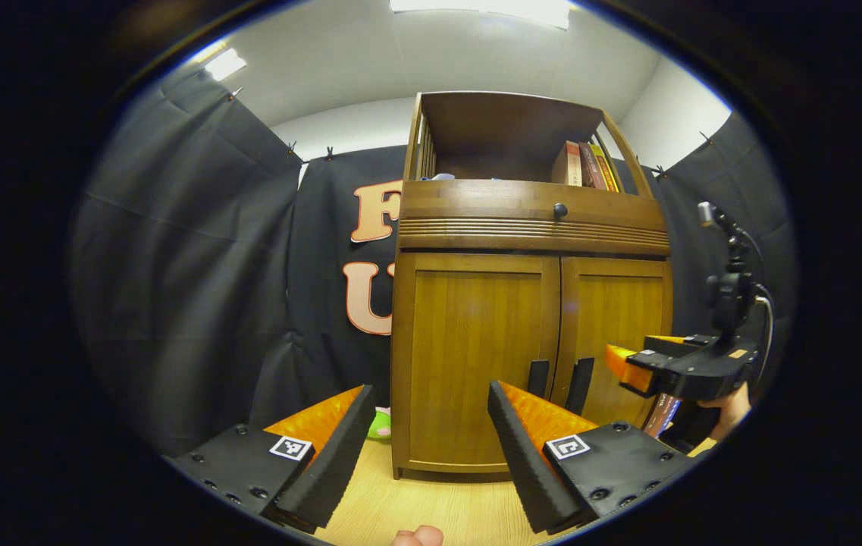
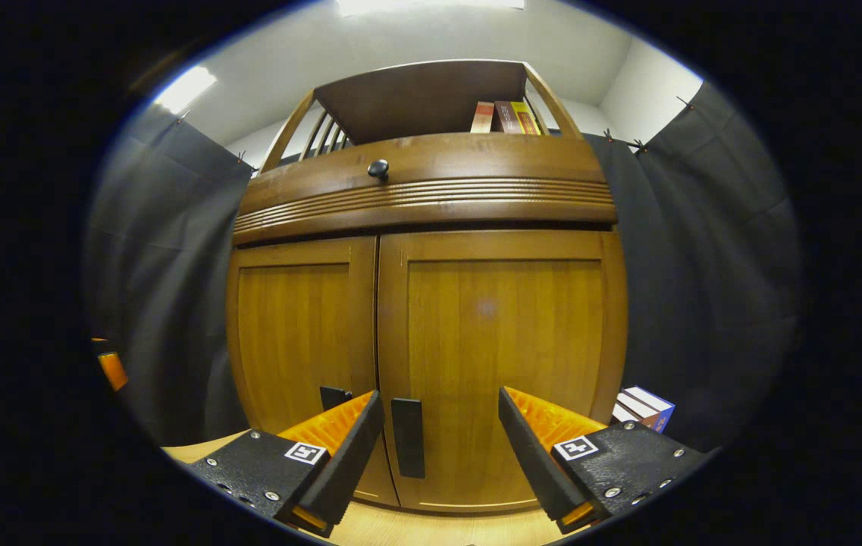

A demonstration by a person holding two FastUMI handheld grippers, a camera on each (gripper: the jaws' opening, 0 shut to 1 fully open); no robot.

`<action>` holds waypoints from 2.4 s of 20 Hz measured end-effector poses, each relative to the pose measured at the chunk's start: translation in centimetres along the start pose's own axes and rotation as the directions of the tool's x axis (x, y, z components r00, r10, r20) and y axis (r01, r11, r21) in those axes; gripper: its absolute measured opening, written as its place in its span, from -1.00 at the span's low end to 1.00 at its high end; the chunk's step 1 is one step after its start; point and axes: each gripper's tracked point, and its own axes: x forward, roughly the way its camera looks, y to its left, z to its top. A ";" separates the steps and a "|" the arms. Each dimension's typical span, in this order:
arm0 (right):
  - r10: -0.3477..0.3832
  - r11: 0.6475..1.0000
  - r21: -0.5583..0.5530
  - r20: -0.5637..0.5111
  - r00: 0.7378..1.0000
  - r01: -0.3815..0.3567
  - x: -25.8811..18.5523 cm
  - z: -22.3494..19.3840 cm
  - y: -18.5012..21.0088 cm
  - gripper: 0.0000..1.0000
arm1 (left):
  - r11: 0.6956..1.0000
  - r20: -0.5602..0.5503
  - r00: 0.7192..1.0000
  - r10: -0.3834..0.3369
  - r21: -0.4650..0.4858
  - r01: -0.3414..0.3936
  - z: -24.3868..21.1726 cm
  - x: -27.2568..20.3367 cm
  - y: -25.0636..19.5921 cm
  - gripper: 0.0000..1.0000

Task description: Open the right door of the double-door shoe cabinet with the right hand, and open the left door with the left hand.

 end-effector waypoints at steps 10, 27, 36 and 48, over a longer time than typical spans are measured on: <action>-0.009 1.000 0.015 -0.134 0.991 0.011 7.1 -8.1 1.2 1.00 | 0.997 0.031 0.997 0.067 0.033 -0.068 0.3 0.0 0.7 0.94; 0.076 0.996 0.061 -0.090 0.993 -0.070 5.3 -8.7 2.7 -0.42 | 0.997 0.046 0.996 0.071 0.033 -0.072 0.4 -0.1 0.7 0.92; 0.104 0.992 0.075 -0.092 0.990 -0.097 -2.8 -8.5 0.8 -0.41 | 0.998 0.050 0.998 0.047 0.042 -0.049 0.6 -0.2 0.4 0.93; 0.050 0.998 0.029 -0.145 0.988 -0.046 -11.7 -7.9 -5.5 -0.43 | 0.999 0.059 0.998 -0.028 0.043 0.025 0.3 -0.4 -0.4 0.90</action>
